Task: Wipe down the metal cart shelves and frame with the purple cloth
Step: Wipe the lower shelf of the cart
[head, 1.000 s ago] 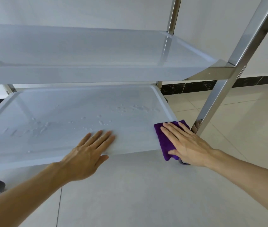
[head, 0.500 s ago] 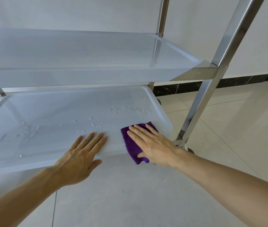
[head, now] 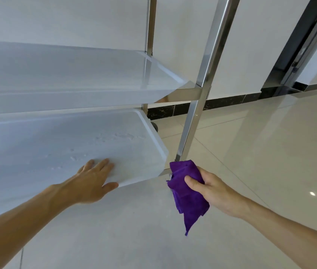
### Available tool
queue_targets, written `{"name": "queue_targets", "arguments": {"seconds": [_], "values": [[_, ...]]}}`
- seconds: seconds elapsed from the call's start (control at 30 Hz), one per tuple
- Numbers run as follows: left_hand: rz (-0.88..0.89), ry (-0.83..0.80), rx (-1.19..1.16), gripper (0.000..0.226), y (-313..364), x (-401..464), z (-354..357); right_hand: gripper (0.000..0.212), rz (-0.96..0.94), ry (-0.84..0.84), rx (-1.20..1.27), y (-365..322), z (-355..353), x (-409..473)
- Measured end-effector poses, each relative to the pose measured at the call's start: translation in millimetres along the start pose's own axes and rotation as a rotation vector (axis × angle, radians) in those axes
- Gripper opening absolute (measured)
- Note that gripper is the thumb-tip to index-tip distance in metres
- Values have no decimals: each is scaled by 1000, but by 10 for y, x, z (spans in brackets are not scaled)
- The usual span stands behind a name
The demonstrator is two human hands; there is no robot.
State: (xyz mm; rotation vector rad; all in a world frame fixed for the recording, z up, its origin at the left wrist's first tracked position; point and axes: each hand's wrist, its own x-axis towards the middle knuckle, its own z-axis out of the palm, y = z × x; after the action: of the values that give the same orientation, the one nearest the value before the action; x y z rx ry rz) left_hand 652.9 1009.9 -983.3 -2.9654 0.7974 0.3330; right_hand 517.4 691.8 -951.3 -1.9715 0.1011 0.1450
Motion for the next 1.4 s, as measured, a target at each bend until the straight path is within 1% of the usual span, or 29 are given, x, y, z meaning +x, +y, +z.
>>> {"name": "queue_targets", "arguments": {"seconds": [0.07,0.13,0.2,0.27,0.3,0.37,0.43,0.5,0.53,0.57,0.63,0.67,0.77,0.83,0.93,1.03,1.13,1.23,1.3,1.33,1.4], "values": [[-3,-1,67,76,42,-9,45,22,64,41,121,-57,-99,-78],[-2,12,120,78,65,-33,76,21,46,172,148,-195,-165,-84],[-10,9,156,81,89,-57,84,20,-60,321,136,-413,-194,-22],[-17,17,207,85,123,-88,94,19,-229,409,137,-689,-199,71],[-19,25,235,88,144,-109,107,21,-310,448,130,-834,-189,115],[-26,38,271,91,171,-153,144,32,-415,518,116,-1064,-136,220],[-26,47,268,93,172,-182,176,48,-434,599,49,-1168,-83,376],[-20,51,249,93,155,-194,188,63,-391,679,-63,-1164,-41,528],[-19,52,237,93,147,-200,192,64,-373,702,-72,-1126,-17,595],[-20,54,224,93,142,-205,195,60,-359,722,-52,-1070,5,653],[-20,65,215,92,143,-205,206,49,-291,735,-26,-886,72,738],[-21,70,221,92,147,-204,210,47,-238,719,-34,-736,126,762],[-27,71,236,92,165,-203,221,40,-27,590,-96,-256,325,746],[-32,73,240,93,170,-199,228,34,28,543,-64,-94,377,749],[-34,89,241,93,170,-190,238,25,-4,585,-13,-217,321,809],[-38,105,224,93,171,-164,262,21,-131,686,11,-521,189,843],[-46,128,222,94,168,-135,301,26,-263,763,11,-847,15,868],[-48,151,217,95,153,-122,341,38,-328,782,-22,-928,-26,907],[-46,171,214,94,145,-119,354,45,-332,770,-40,-782,67,916],[-45,175,212,94,147,-120,351,47,-303,745,-33,-662,138,911],[-44,175,204,94,155,-124,340,48,-189,668,-49,-386,279,883]]}}
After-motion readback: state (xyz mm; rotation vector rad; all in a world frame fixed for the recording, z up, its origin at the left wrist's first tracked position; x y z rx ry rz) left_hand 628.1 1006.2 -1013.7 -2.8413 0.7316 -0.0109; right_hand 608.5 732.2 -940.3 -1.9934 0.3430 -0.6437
